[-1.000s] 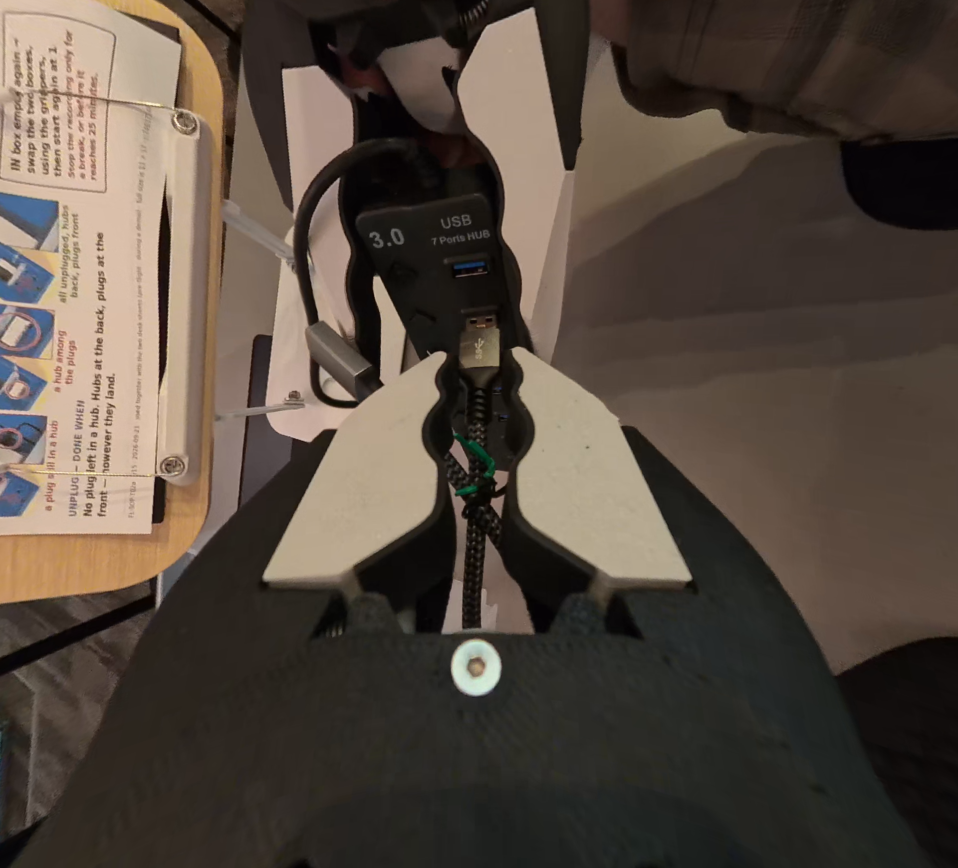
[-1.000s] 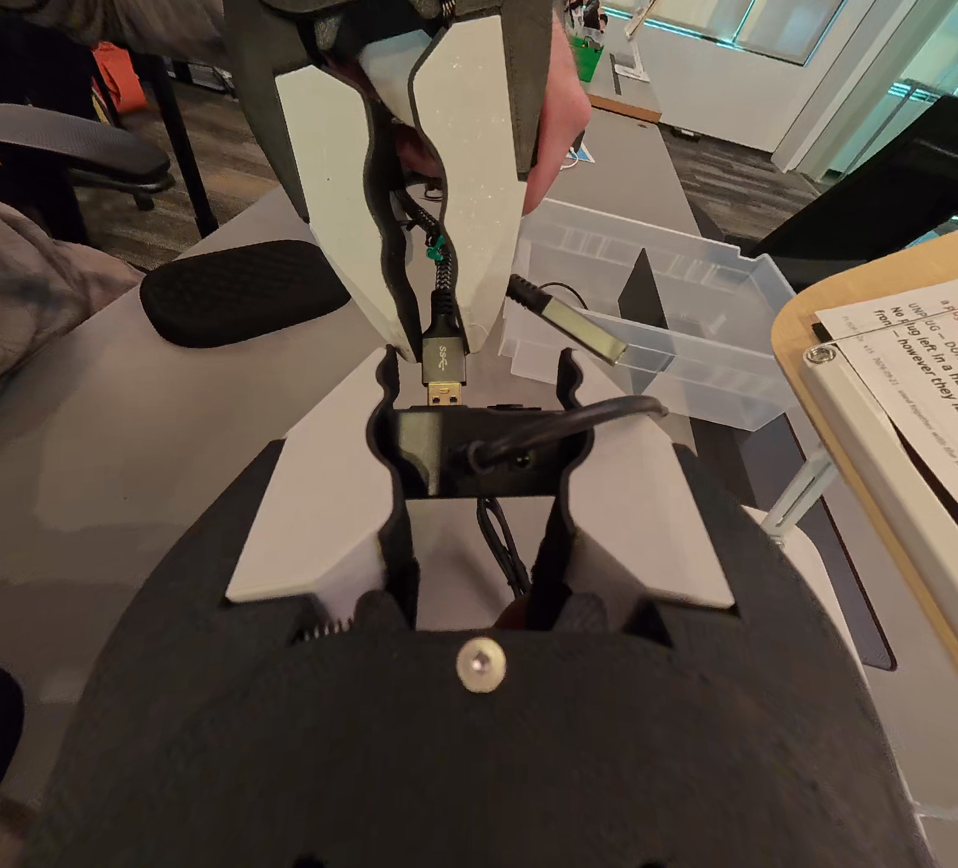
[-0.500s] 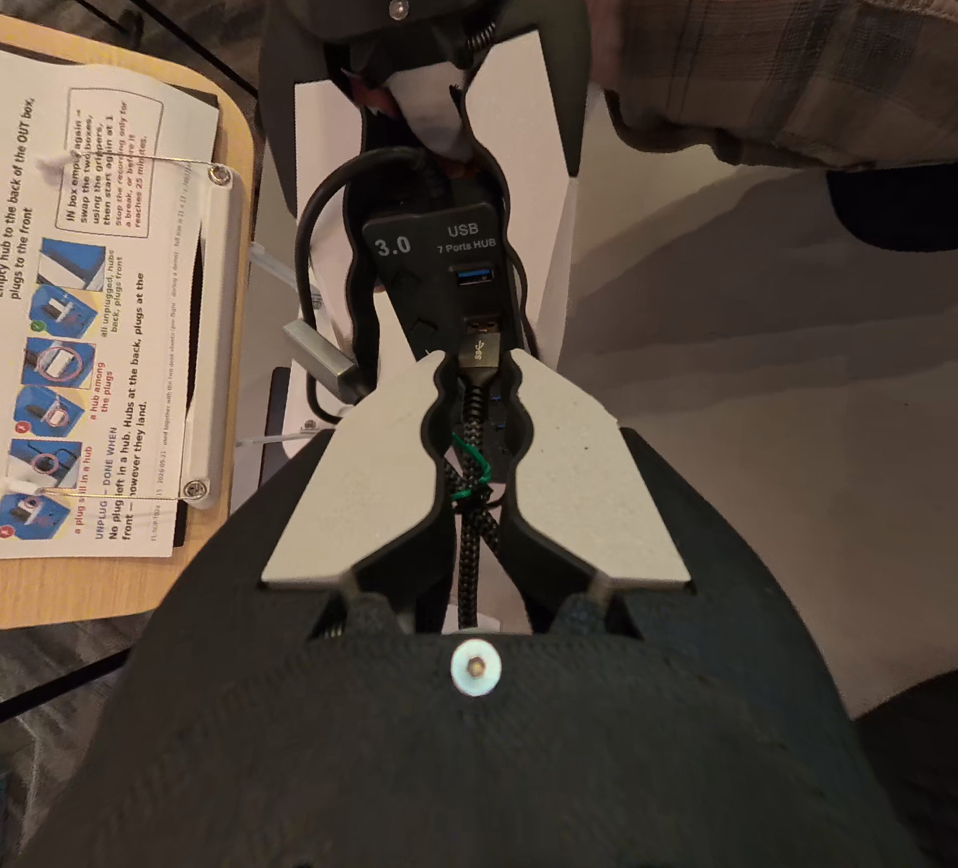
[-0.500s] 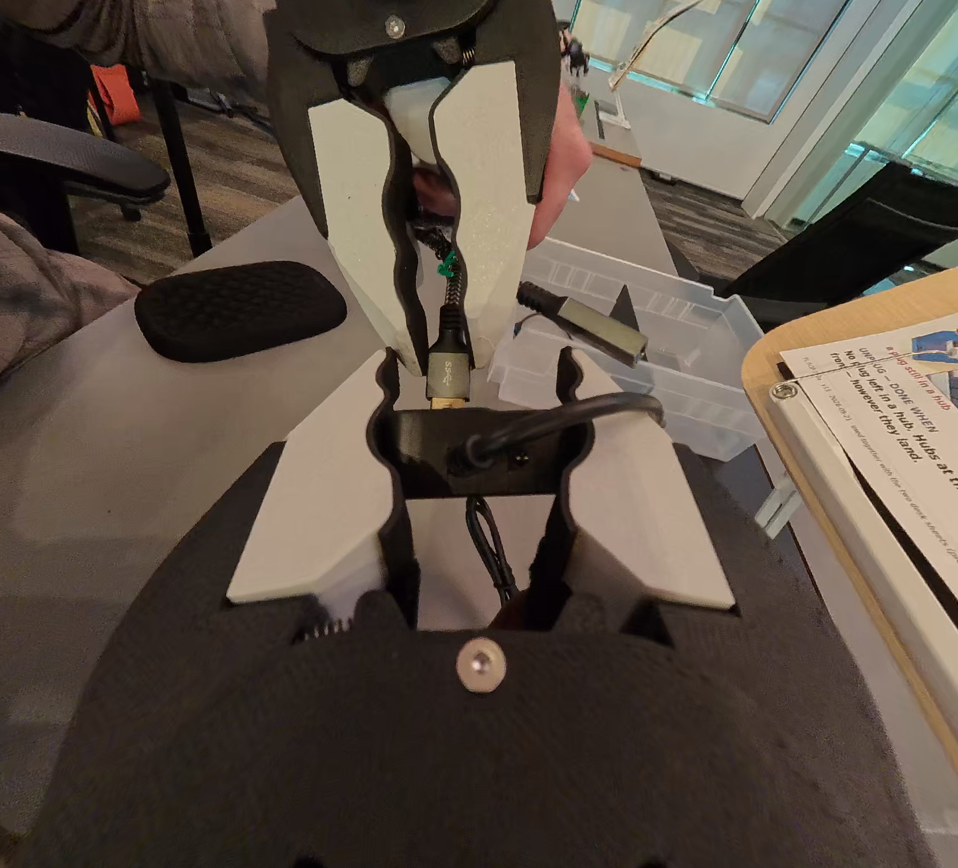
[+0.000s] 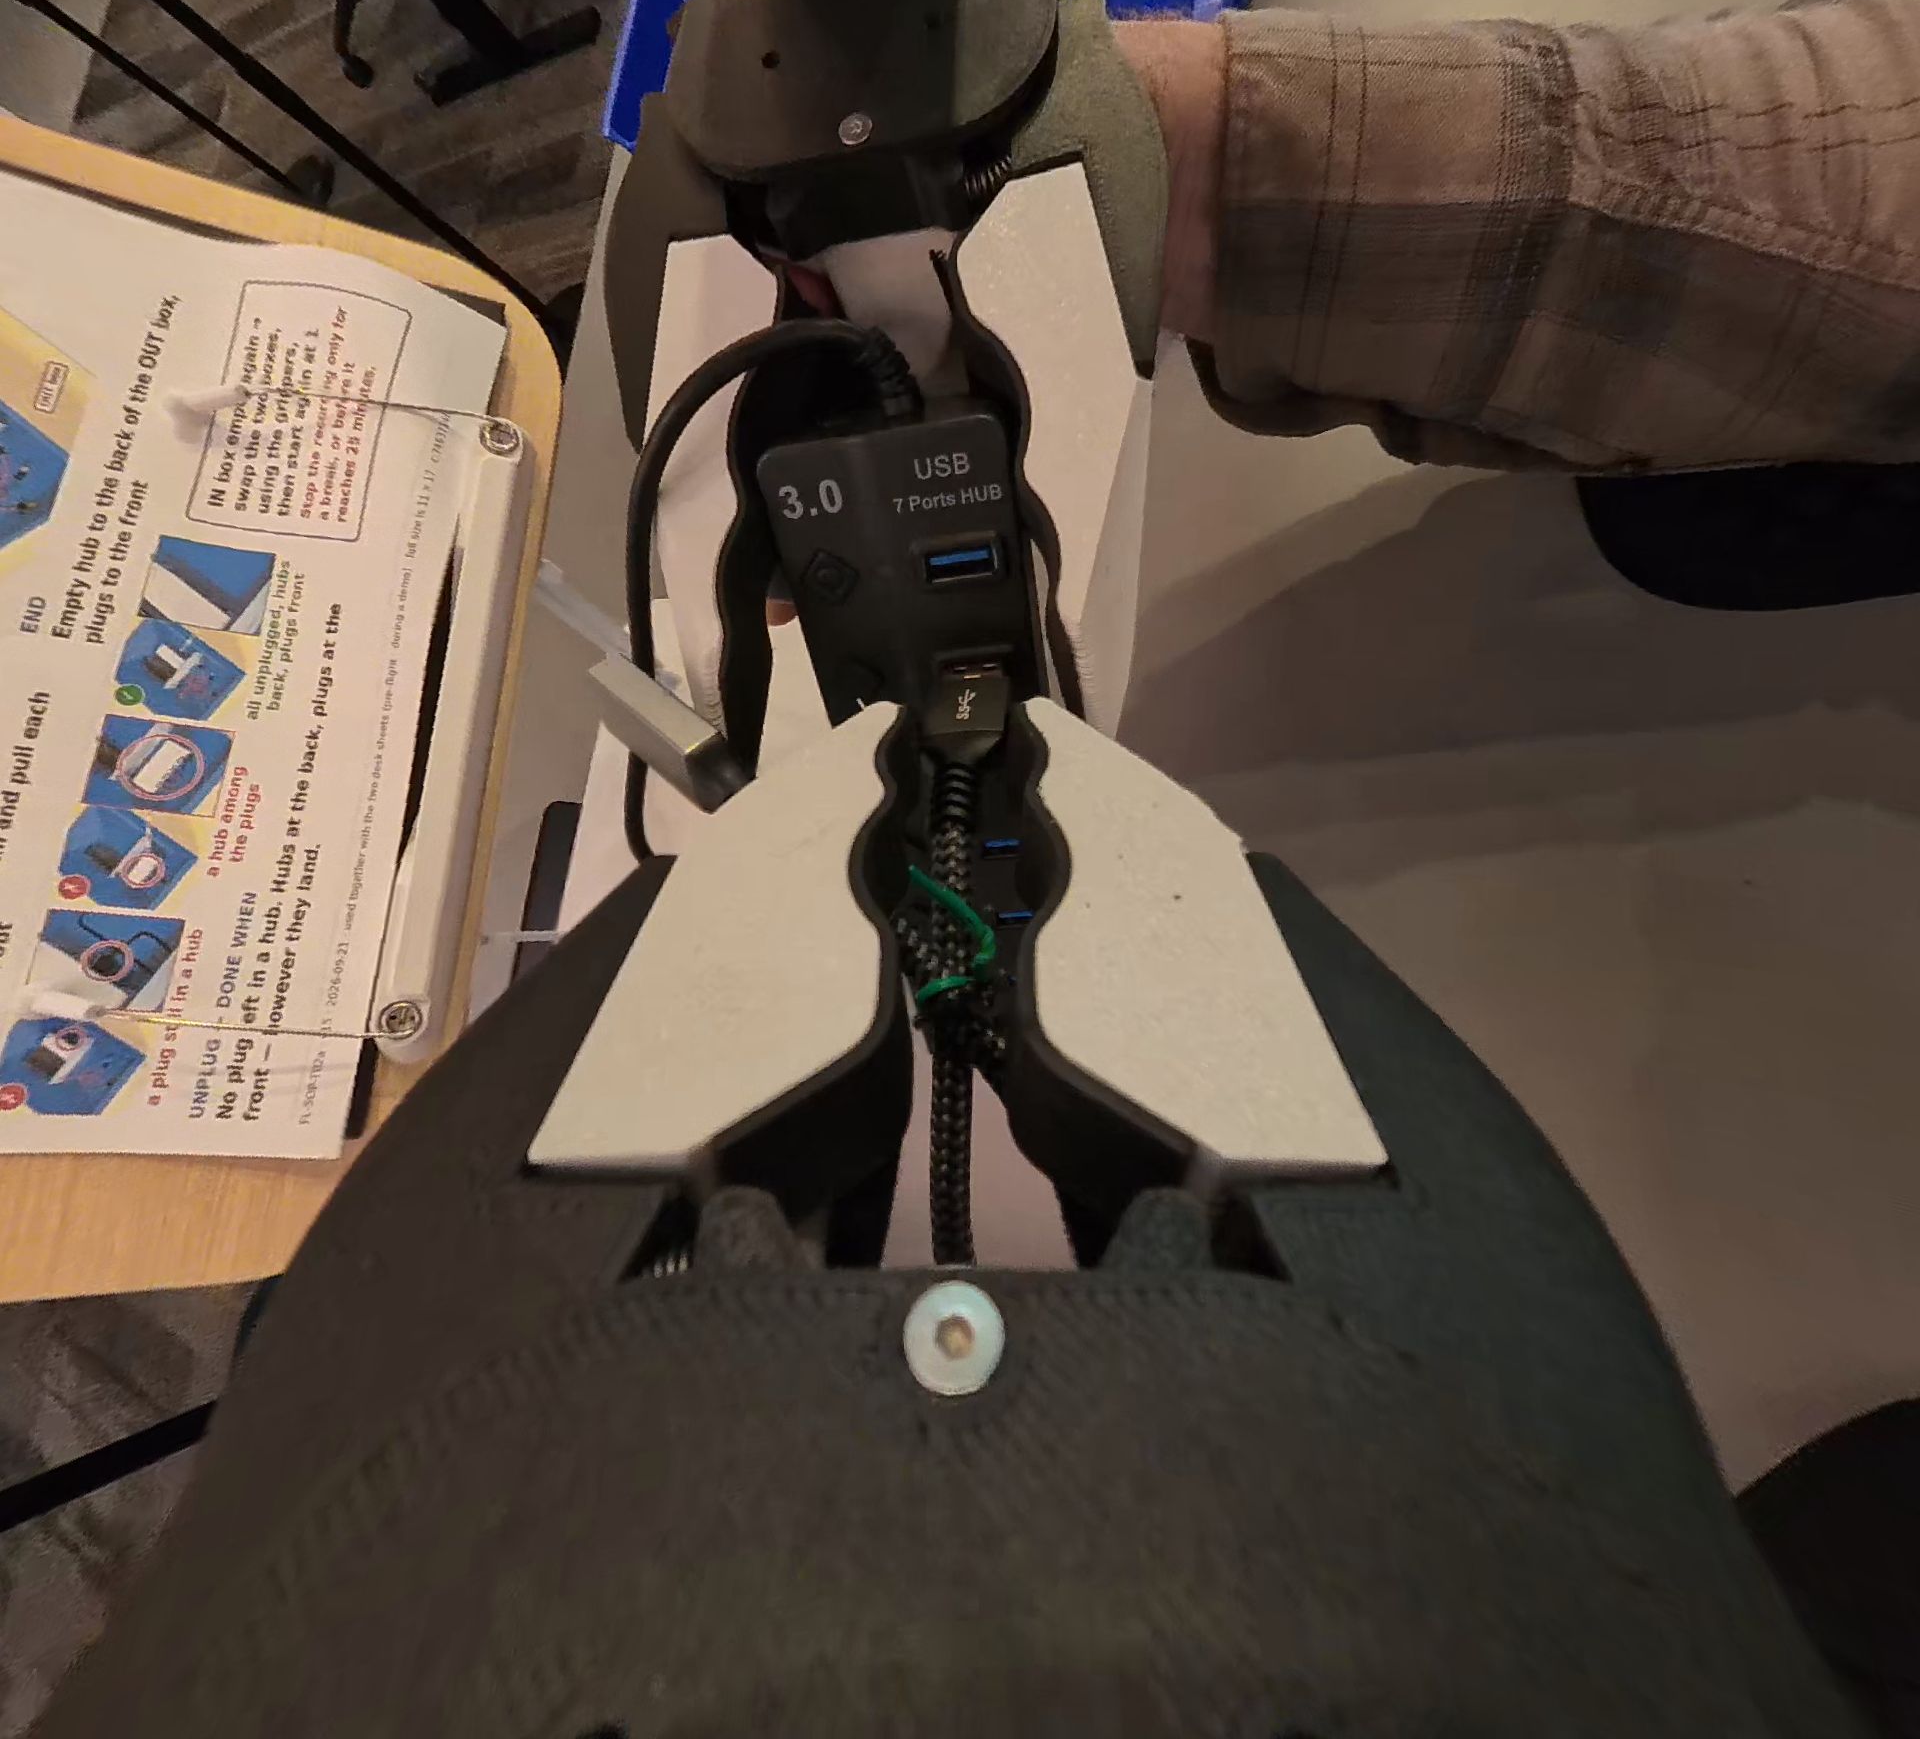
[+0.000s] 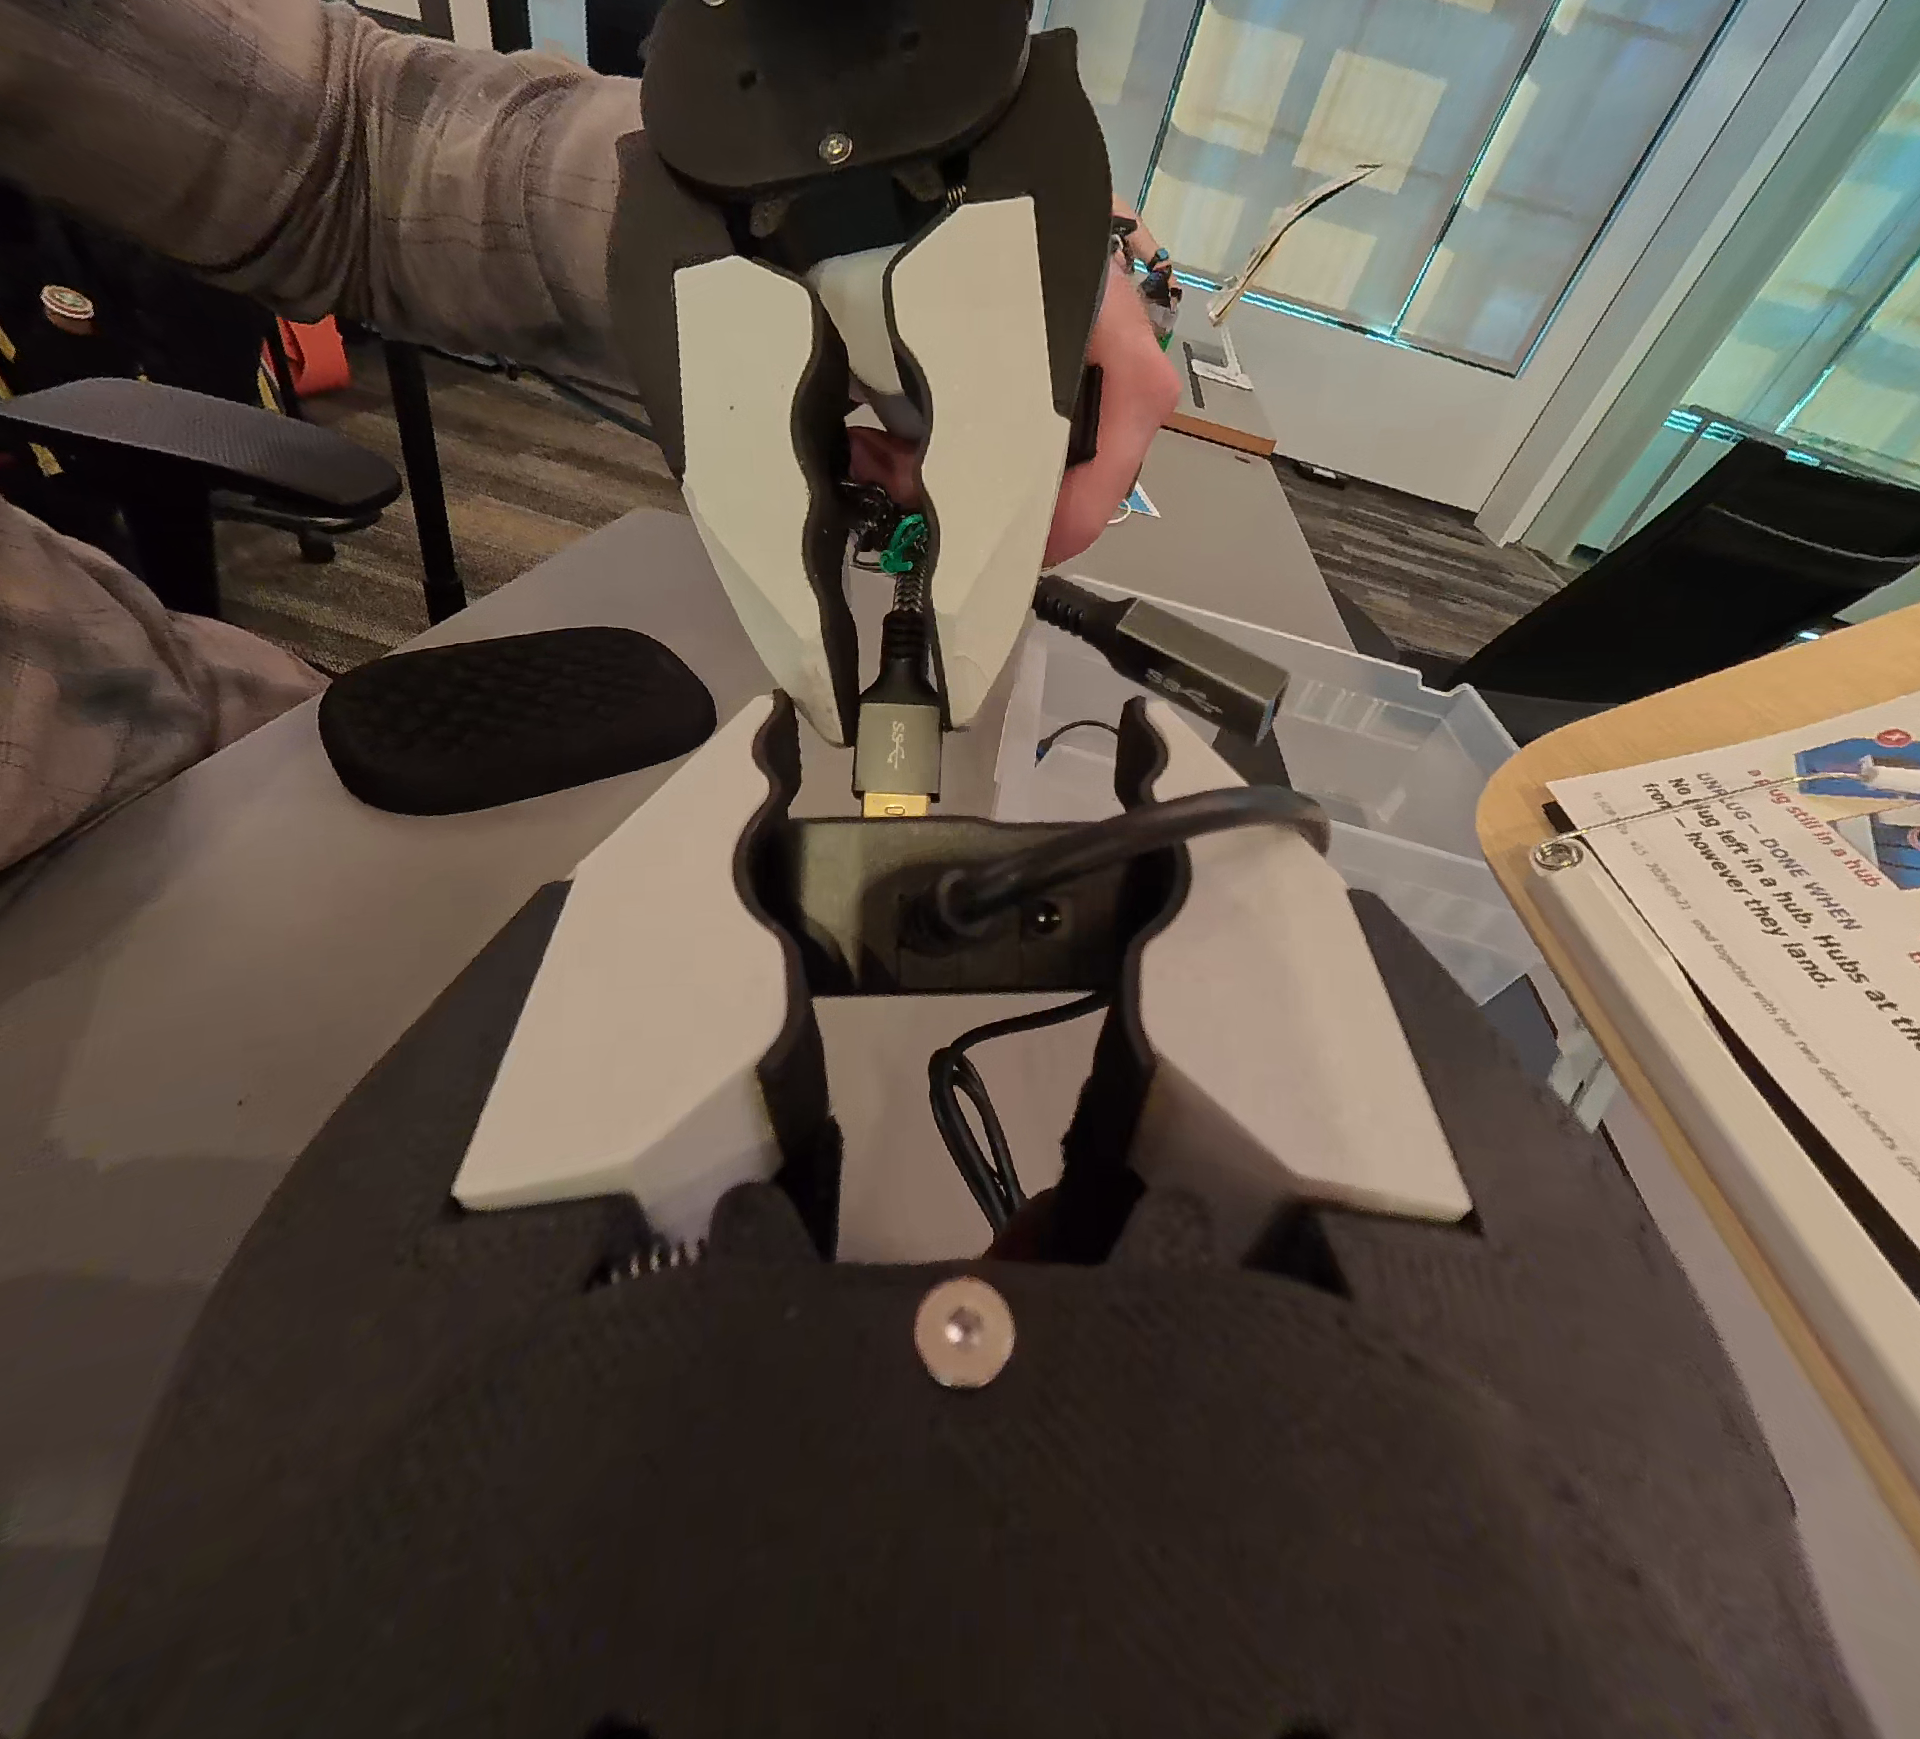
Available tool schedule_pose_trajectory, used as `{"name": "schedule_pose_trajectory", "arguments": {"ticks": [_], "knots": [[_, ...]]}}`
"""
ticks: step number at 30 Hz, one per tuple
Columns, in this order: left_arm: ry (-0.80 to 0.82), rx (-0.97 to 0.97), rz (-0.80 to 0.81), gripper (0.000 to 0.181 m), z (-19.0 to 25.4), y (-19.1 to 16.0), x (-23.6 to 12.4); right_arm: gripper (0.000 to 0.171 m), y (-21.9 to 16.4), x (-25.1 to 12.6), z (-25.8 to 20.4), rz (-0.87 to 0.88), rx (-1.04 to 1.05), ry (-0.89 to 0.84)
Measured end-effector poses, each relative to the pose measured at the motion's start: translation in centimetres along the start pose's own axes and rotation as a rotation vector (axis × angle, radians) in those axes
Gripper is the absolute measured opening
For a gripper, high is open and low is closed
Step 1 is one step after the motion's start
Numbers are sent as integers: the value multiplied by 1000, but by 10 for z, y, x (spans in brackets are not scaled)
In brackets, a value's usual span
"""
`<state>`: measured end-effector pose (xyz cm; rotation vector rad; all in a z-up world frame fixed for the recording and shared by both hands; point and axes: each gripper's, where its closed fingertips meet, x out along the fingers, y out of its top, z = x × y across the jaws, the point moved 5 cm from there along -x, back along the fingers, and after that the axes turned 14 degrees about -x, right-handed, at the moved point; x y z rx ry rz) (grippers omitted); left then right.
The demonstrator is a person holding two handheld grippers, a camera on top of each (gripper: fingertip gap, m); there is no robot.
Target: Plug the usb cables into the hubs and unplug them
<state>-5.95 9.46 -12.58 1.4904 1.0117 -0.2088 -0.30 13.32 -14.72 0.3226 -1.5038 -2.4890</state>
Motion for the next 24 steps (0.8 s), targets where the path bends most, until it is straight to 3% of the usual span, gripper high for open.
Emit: {"name": "schedule_pose_trajectory", "arguments": {"ticks": [12, 24], "knots": [[117, 119, -80, 11, 2, 13, -19, 60, 4, -7, 2, 24, -4, -21], [76, 103, -105, 11, 1, 2, -10, 60, 3, -4, 0, 9, -18, -11]]}}
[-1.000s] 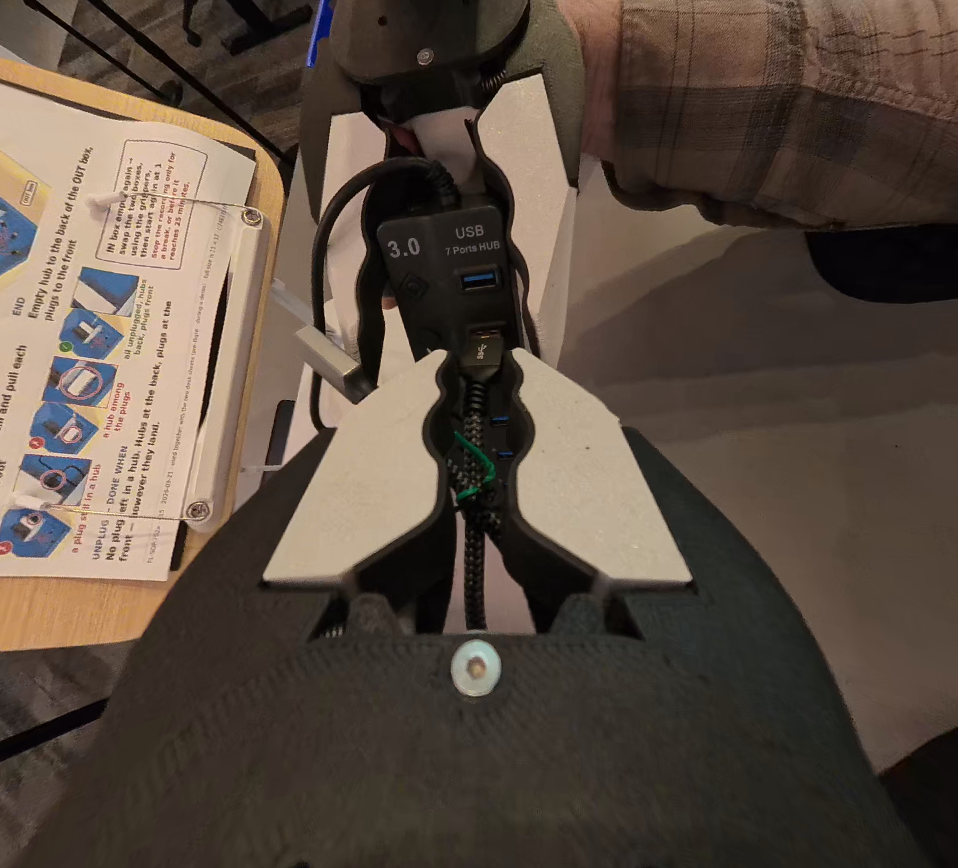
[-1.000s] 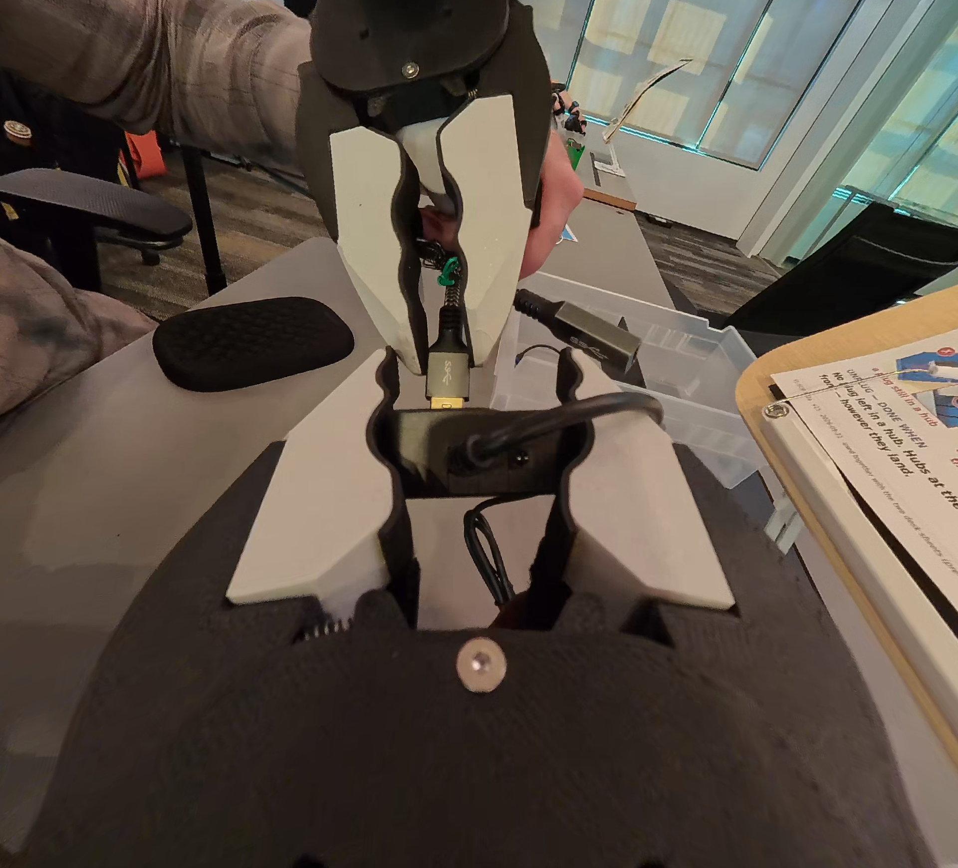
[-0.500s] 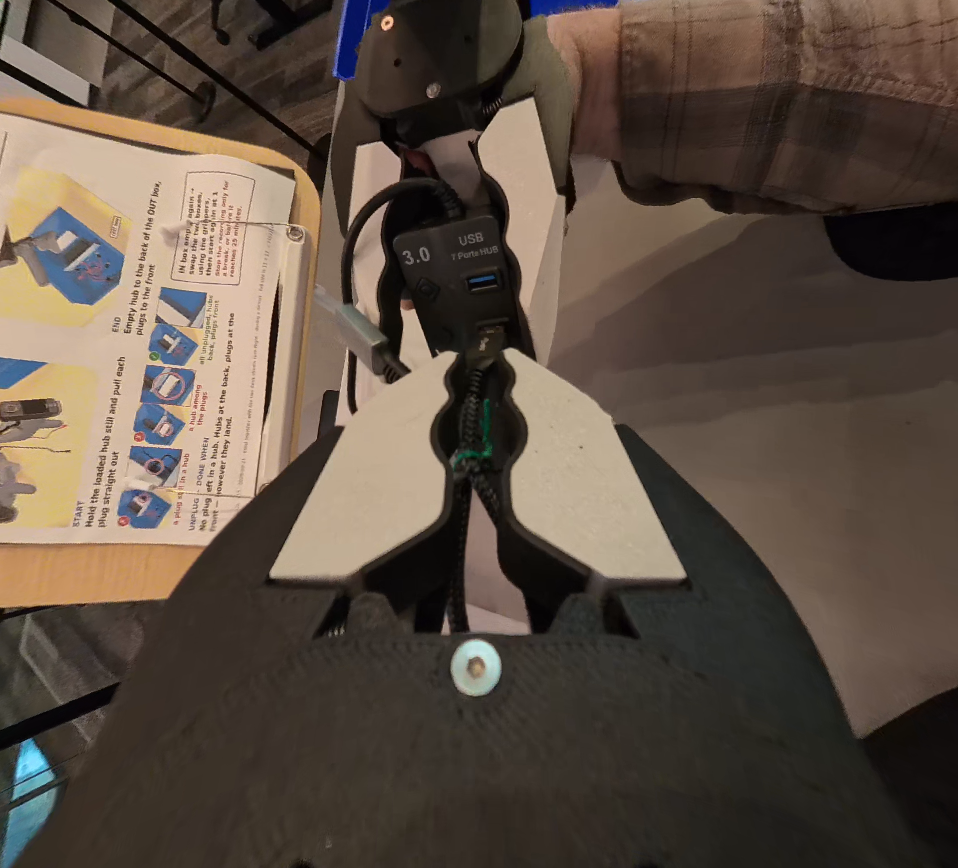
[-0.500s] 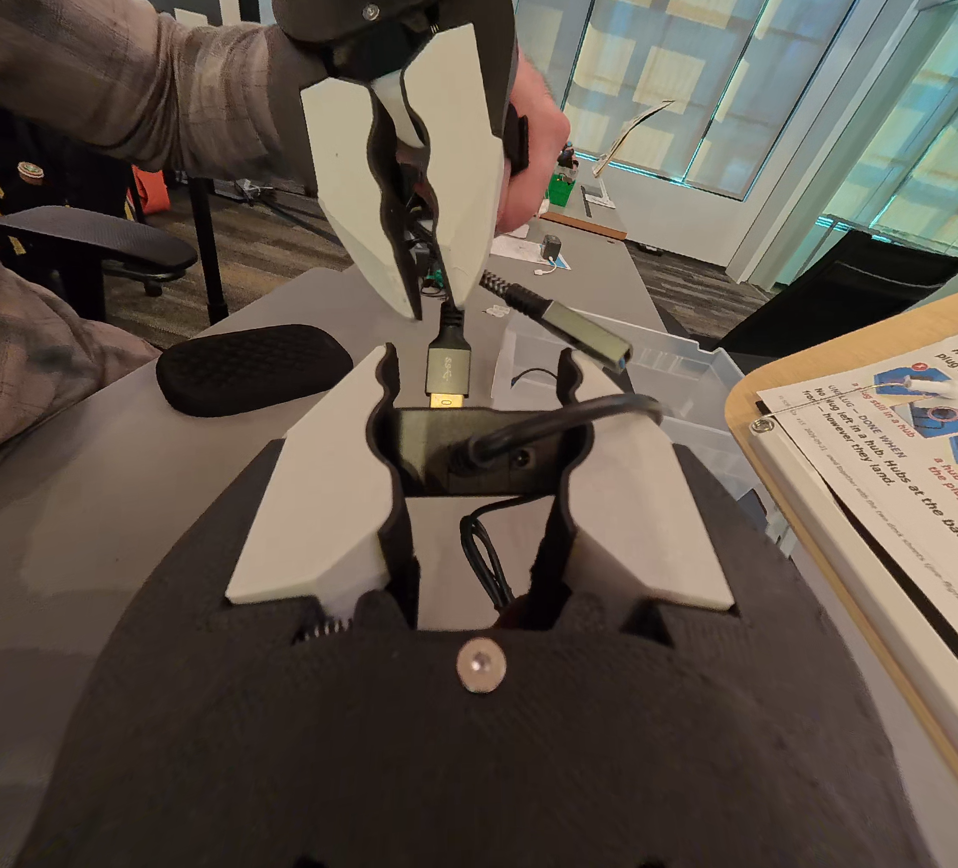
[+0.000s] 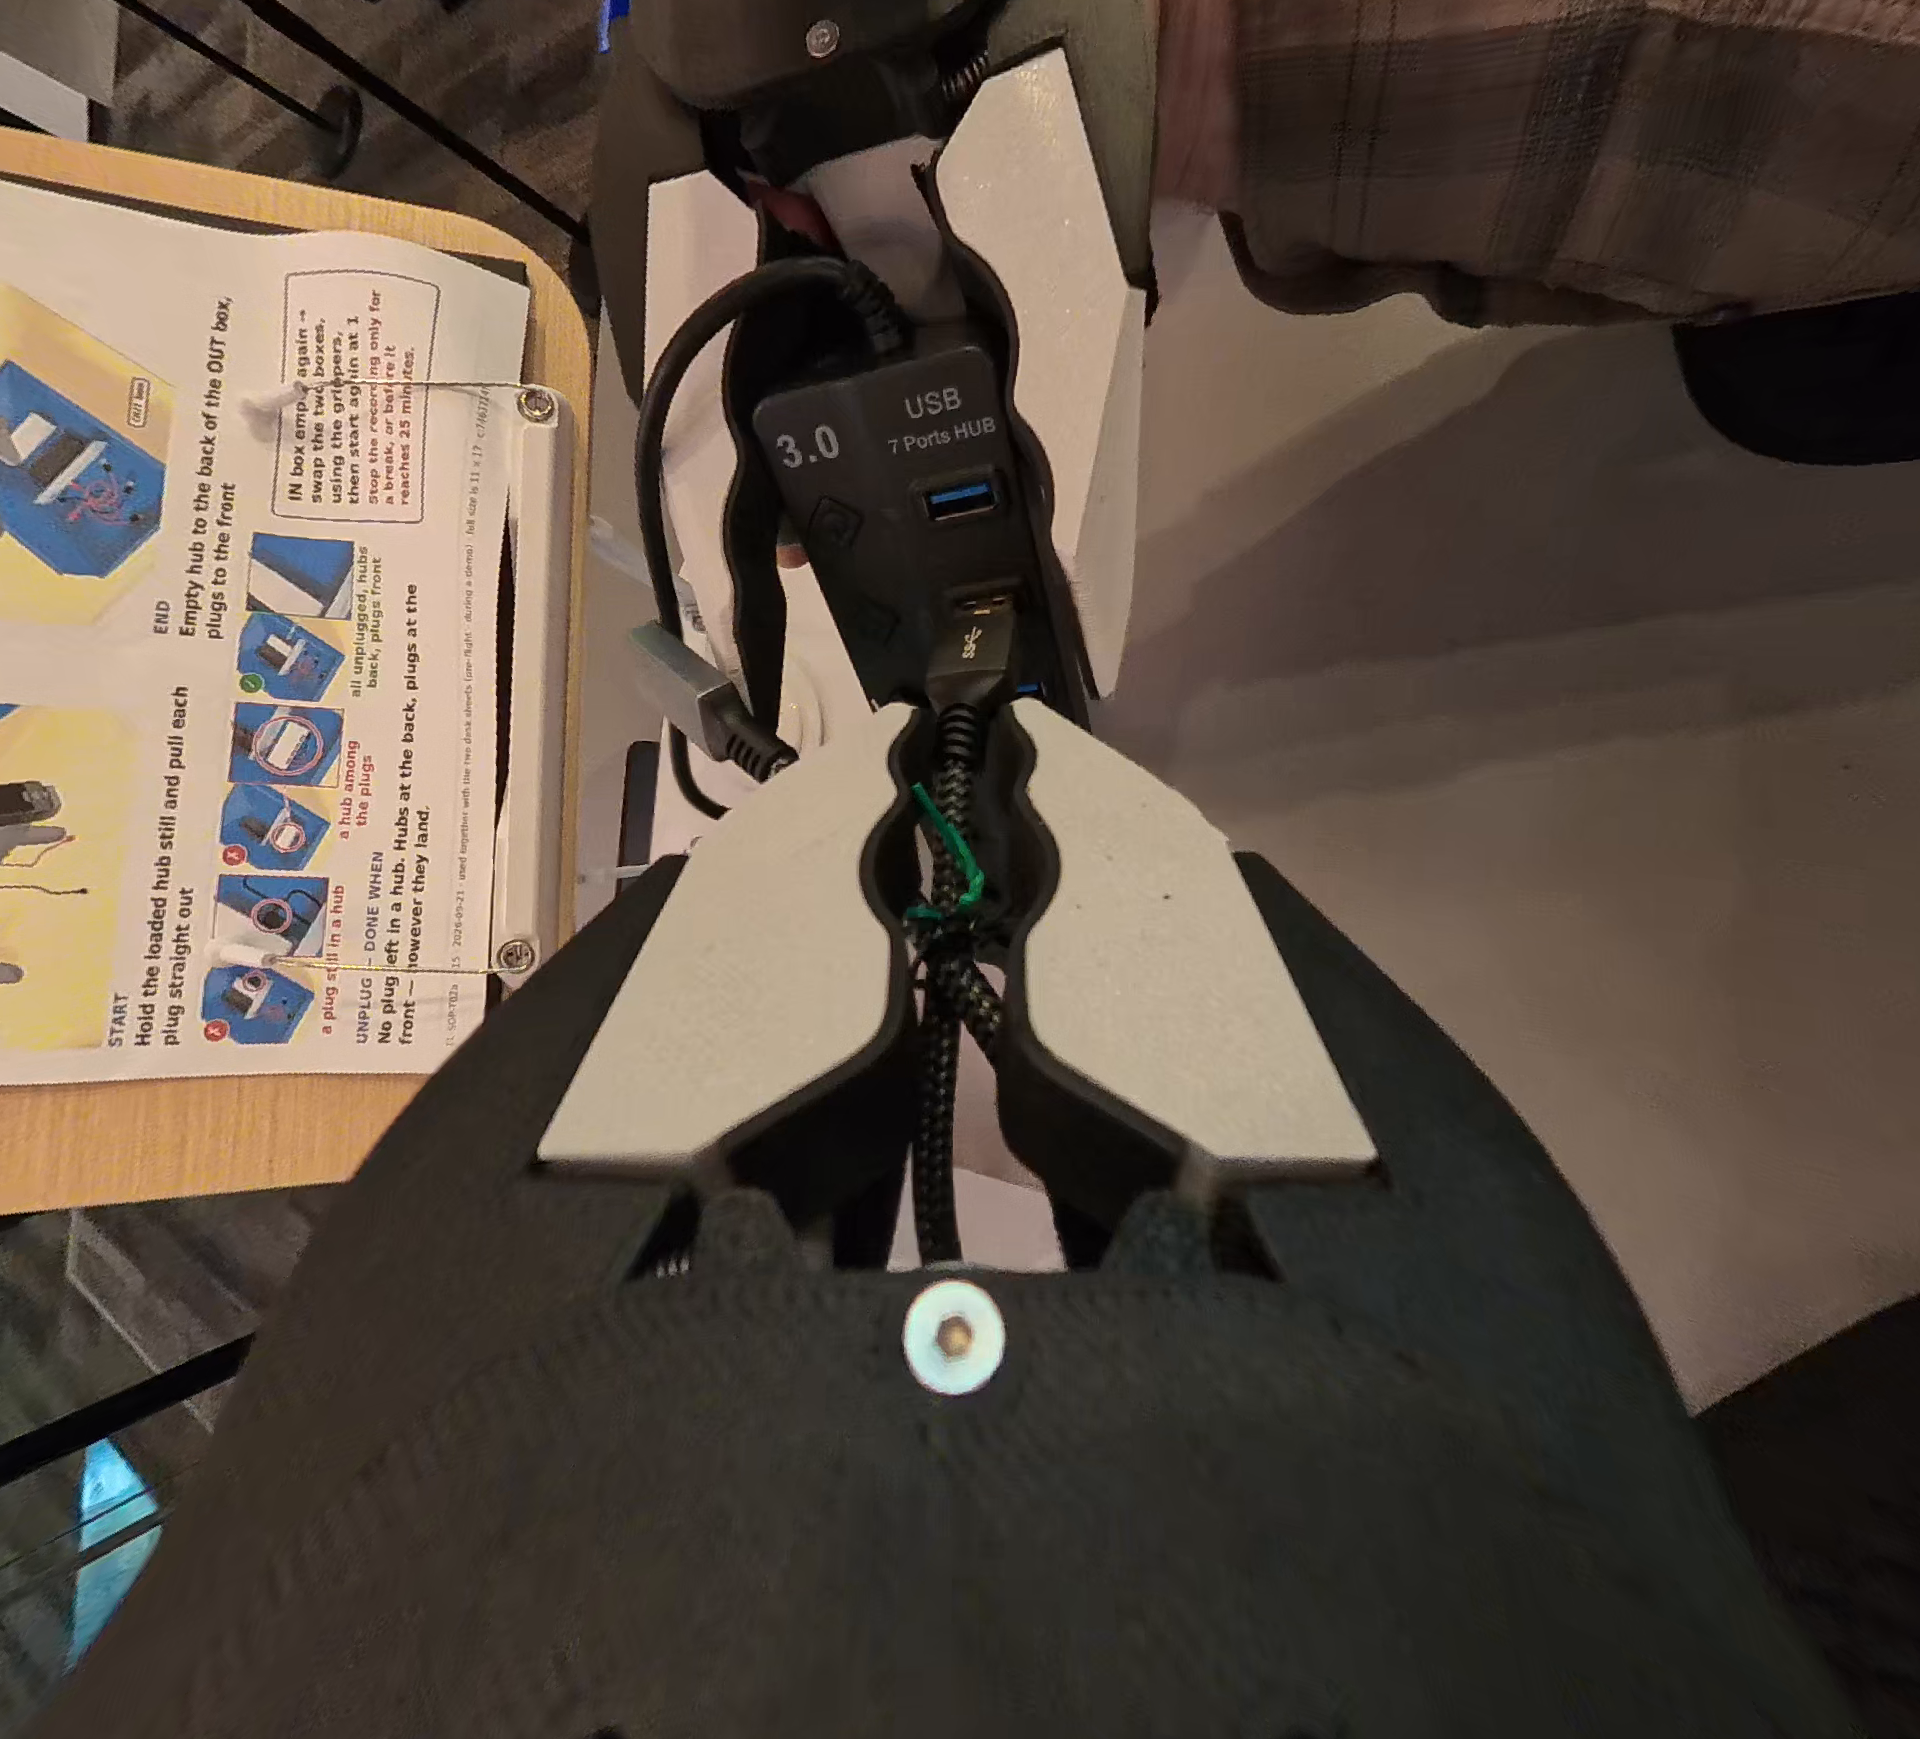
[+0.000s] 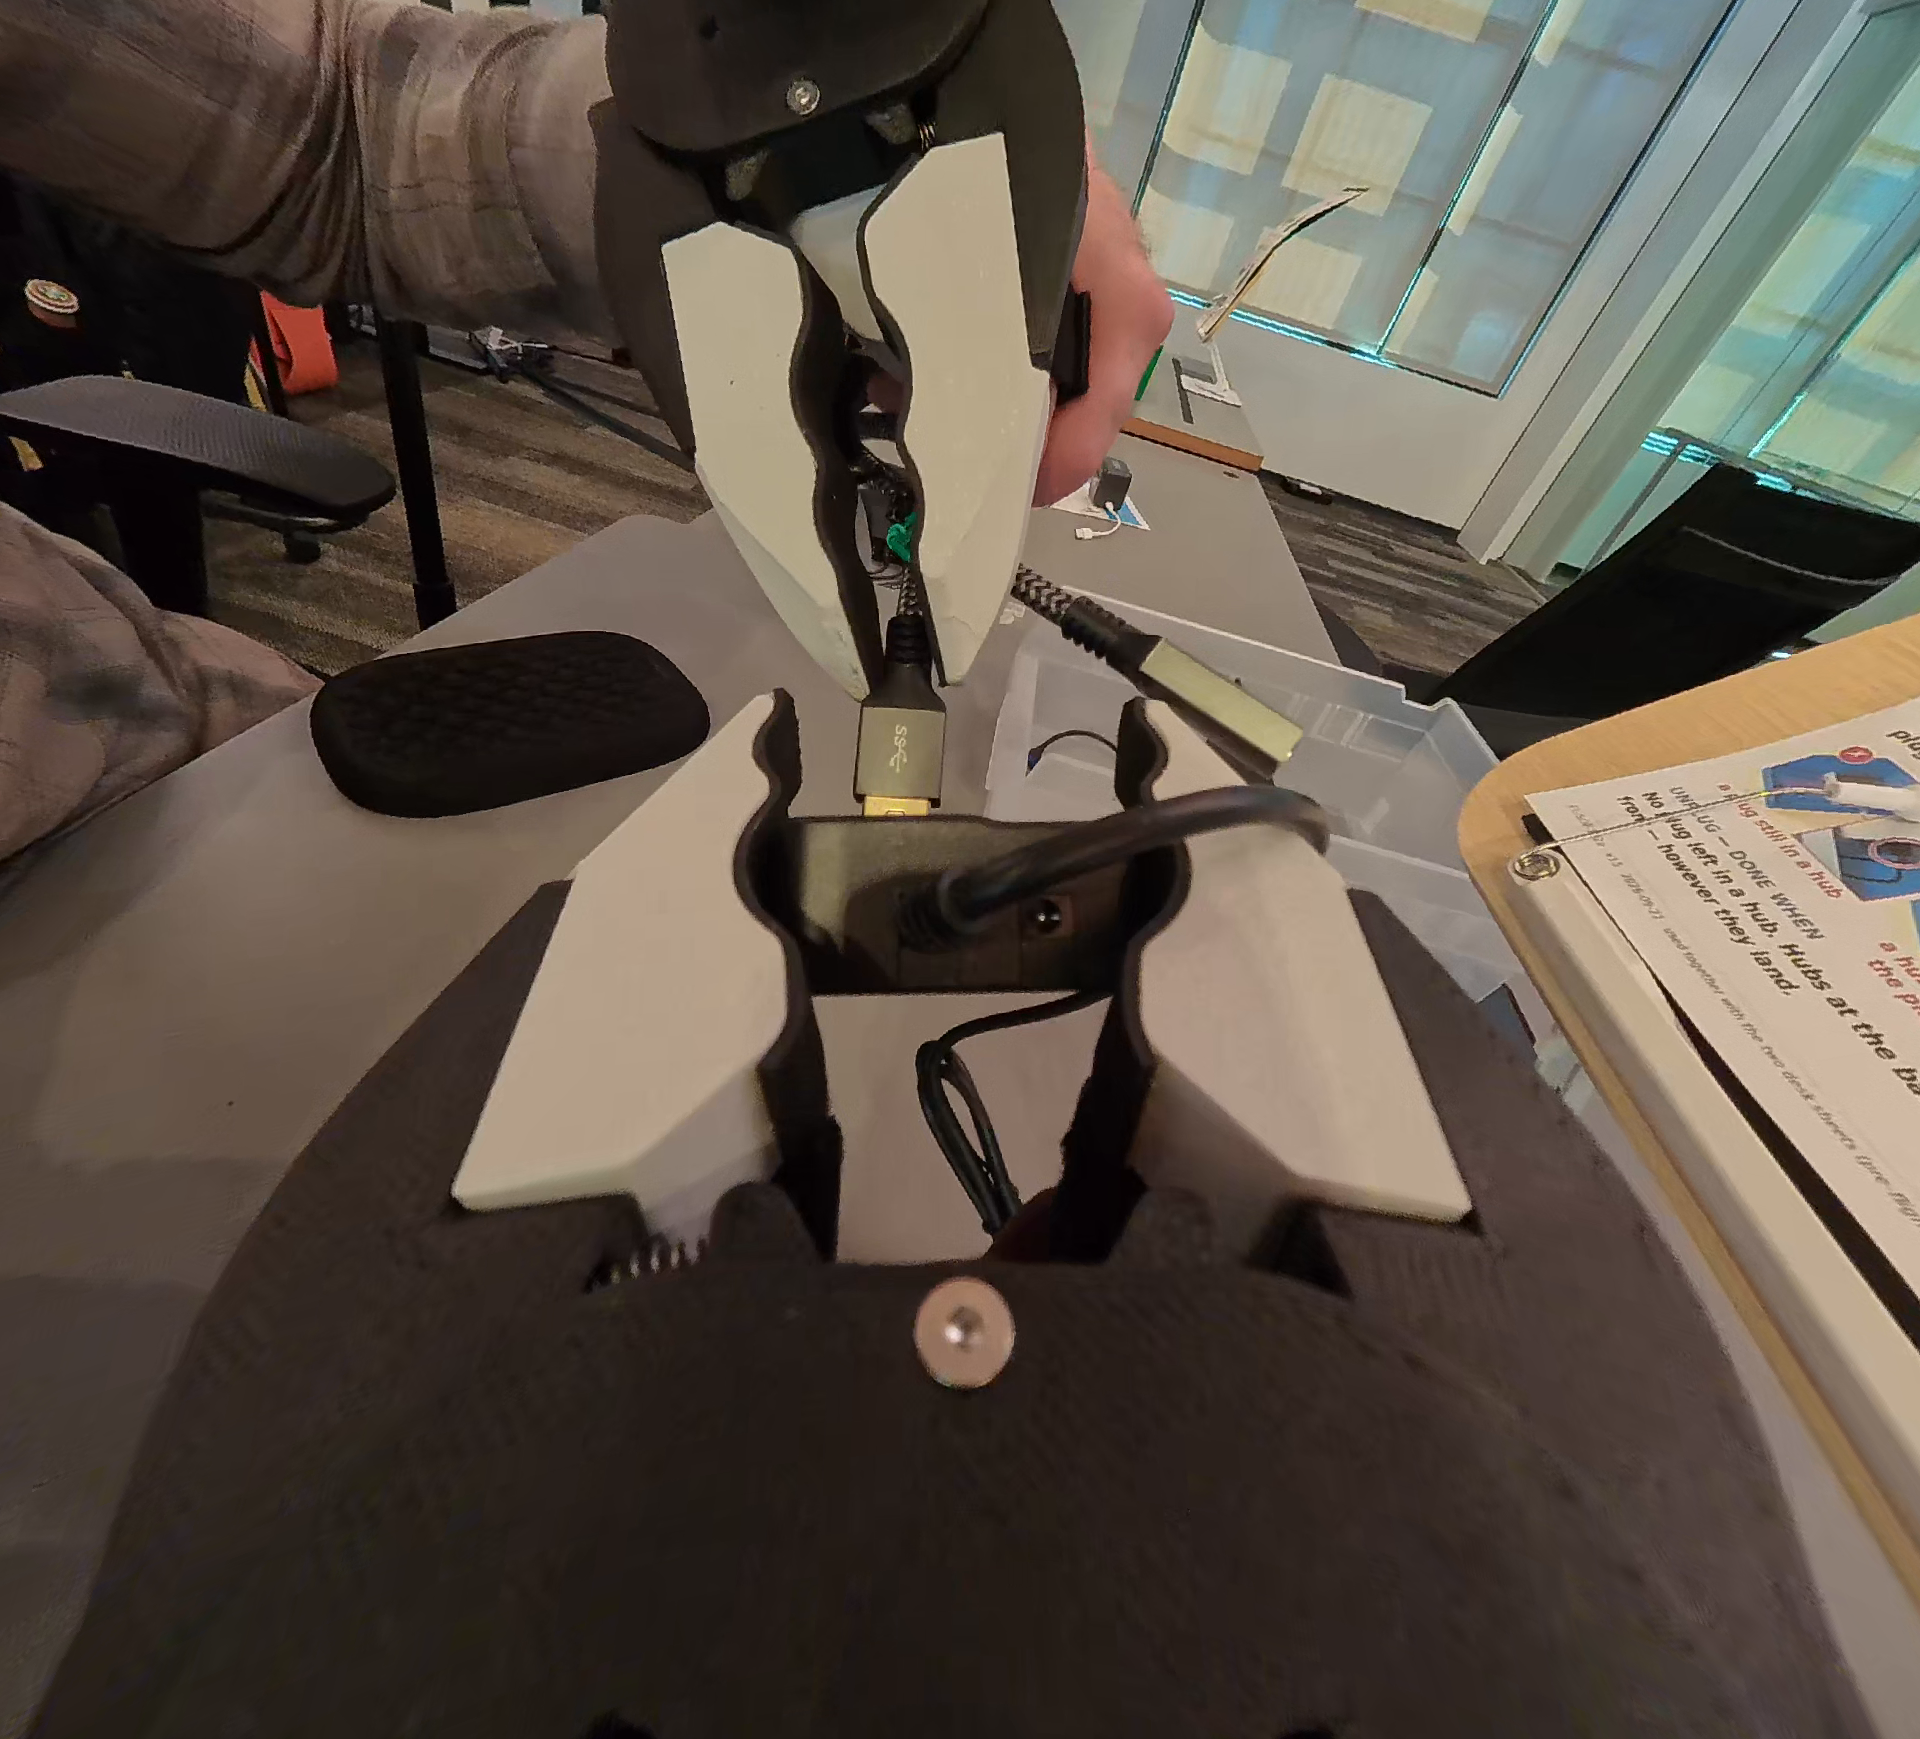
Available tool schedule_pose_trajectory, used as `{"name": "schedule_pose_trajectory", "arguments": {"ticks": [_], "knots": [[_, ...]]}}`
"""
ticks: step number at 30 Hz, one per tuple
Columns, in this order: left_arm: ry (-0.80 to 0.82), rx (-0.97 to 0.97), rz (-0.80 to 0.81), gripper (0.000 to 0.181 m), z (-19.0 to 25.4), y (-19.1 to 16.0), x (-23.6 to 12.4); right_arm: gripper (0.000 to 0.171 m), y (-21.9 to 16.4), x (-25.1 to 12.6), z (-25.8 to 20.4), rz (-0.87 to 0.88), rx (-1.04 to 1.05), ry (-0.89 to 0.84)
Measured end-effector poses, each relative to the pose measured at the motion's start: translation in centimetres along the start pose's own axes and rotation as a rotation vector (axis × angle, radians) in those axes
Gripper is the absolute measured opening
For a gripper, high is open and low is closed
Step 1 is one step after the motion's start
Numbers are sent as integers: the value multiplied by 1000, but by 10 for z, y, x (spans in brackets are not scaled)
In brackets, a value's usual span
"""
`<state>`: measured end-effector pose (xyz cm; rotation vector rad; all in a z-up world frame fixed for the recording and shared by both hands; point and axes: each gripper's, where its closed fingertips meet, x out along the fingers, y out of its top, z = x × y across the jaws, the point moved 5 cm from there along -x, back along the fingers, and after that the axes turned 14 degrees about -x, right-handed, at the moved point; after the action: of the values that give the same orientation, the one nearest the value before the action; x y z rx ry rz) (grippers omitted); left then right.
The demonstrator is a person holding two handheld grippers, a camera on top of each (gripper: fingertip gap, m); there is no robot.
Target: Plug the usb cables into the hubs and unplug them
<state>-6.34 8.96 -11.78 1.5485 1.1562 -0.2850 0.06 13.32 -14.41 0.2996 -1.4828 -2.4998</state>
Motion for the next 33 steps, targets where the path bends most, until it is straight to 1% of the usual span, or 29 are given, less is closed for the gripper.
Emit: {"name": "schedule_pose_trajectory", "arguments": {"ticks": [3, 8, 10, 13, 19, 23, 24, 26, 28, 30, 33], "knots": [[7, -26, 50, 11, 0, 0, 0, 60, 3, -2, 2, 4, -8, -18], [106, -6, 87, 9, 10, -4, 10, 60, 5, -3, 2, -22, -22, -30], [110, -26, 130, 9, 11, -3, 8, 60, 7, -4, 2, -3, -19, -30], [104, -15, 122, 9, 14, -5, 9, 60, 4, -3, -1, -20, -2, -7], [69, -53, 171, 9, 12, -6, 7, 60, 6, -3, 0, -35, 31, -5], [88, -58, 213, 9, 13, -7, 5, 61, 11, -3, 2, 19, 48, -8], [95, -60, 230, 9, 13, -6, 4, 63, 12, -3, 4, 28, 53, -15], [102, -88, 269, 9, 12, -5, 1, 79, 12, -5, 6, 39, 73, -31], [82, -105, 293, 9, 11, -4, -2, 72, 10, -9, 7, 29, 89, -38], [76, -94, 285, 9, 13, -4, -2, 66, 9, -11, 5, 10, 87, -31], [71, -51, 239, 9, 15, -6, 1, 67, 4, -9, -1, -104, 99, 4]]}}
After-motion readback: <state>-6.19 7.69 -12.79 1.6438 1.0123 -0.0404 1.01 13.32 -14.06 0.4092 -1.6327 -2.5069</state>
